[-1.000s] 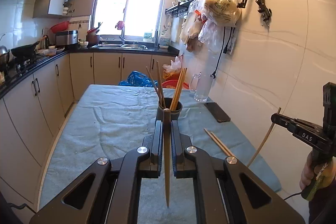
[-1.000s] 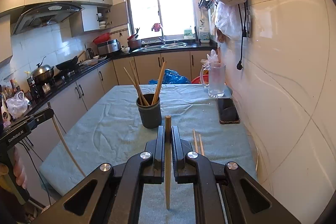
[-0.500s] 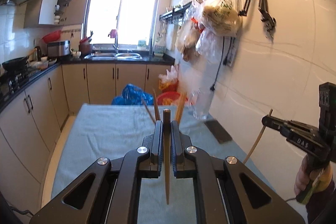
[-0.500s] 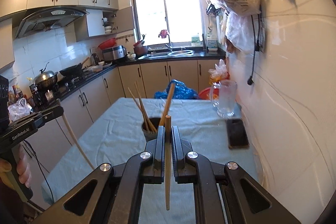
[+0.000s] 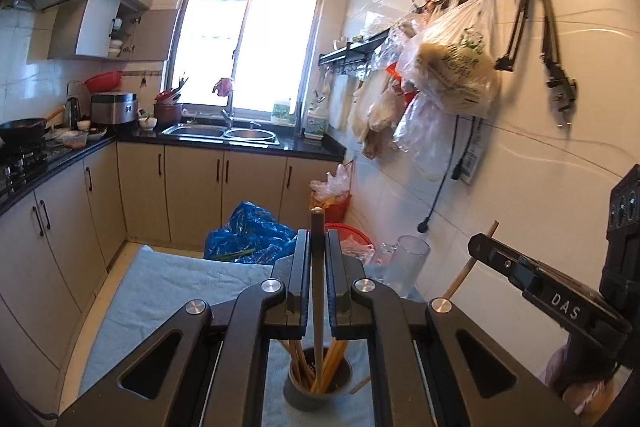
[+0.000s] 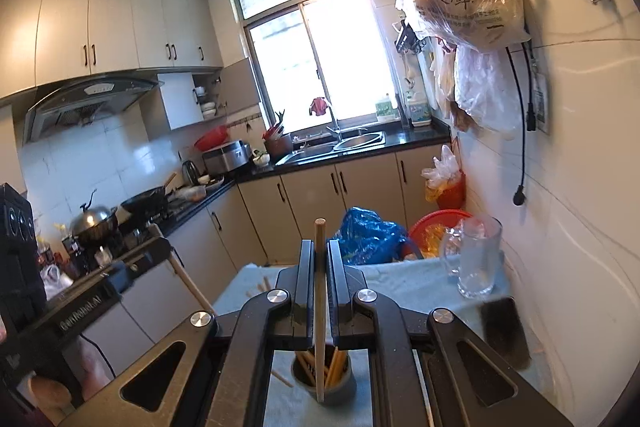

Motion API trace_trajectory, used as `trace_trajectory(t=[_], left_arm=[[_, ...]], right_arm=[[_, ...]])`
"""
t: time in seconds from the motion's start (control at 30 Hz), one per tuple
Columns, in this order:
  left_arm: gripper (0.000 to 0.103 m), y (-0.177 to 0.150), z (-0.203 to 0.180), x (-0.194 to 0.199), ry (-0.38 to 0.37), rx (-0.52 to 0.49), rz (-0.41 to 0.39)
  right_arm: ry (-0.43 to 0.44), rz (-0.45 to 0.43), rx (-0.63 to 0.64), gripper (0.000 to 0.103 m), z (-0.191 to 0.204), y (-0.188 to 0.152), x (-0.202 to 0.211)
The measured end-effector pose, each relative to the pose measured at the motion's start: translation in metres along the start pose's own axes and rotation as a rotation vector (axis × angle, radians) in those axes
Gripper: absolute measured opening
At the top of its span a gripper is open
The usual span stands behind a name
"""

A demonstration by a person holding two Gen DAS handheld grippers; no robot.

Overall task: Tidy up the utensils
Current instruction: 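Lower the chopsticks into the holder and open both tools, then grasp a chopstick with the left tool while the right tool grasps another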

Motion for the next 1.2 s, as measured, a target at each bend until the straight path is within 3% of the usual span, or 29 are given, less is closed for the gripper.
trace_trajectory(t=[0.13,0.27,0.5,0.57,0.6,0.7,0.83,1.0,1.1,1.2], left_arm=[[0.007,-0.018,-0.005,-0.039,0.011,-0.007,0.061],[0.007,-0.044,-0.004,-0.063,0.026,-0.024,0.123],[0.009,-0.062,0.005,-0.063,0.03,-0.023,0.151],[0.02,-0.061,0.007,-0.054,0.022,-0.017,0.15],[0.029,-0.059,0.008,-0.049,0.023,-0.014,0.145],[0.039,-0.054,0.015,-0.026,0.026,-0.006,0.11],[0.049,-0.048,0.025,0.013,0.026,-0.008,0.072],[0.062,-0.055,0.043,0.067,0.038,-0.004,0.039],[0.072,-0.07,0.053,0.096,0.05,-0.013,0.017],[0.074,-0.1,0.059,0.114,0.073,-0.046,0.03]], right_arm=[[-0.028,0.017,-0.004,0.006,-0.014,-0.01,-0.029],[-0.04,0.095,-0.052,0.006,-0.034,-0.038,-0.059],[-0.056,0.199,-0.096,0.007,-0.057,-0.08,-0.085],[-0.049,0.218,-0.117,0.009,-0.062,-0.084,-0.088],[-0.052,0.224,-0.124,0.018,-0.064,-0.085,-0.089],[-0.06,0.213,-0.122,0.047,-0.064,-0.082,-0.083],[-0.07,0.202,-0.111,0.048,-0.06,-0.073,-0.065],[-0.071,0.201,-0.081,0.058,-0.048,-0.071,-0.028],[-0.088,0.226,-0.054,0.063,-0.047,-0.084,-0.004],[-0.135,0.286,-0.033,0.065,-0.058,-0.112,0.019]])
Point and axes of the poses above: each gripper's, at about its wrist camera, not at the fingertips, and x roughly against the way its jaws point, z to its left, y to its top, the point moved 10 cm from there along -x, roughly the way its jaws point, and after that the axes turned 11 degrees about y, right-handed, at the moved point
